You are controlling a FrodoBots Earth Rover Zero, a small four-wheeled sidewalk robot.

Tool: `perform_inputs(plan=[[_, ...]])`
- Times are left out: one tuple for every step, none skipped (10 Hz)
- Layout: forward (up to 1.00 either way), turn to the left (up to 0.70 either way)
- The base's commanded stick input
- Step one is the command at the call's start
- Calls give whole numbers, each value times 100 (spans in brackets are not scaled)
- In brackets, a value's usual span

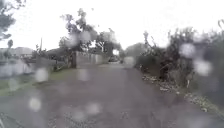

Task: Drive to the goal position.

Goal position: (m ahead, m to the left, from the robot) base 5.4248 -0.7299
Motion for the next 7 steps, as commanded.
perform_inputs(plan=[[100,0],[100,0],[100,0],[100,0],[100,0],[100,0],[100,0]])
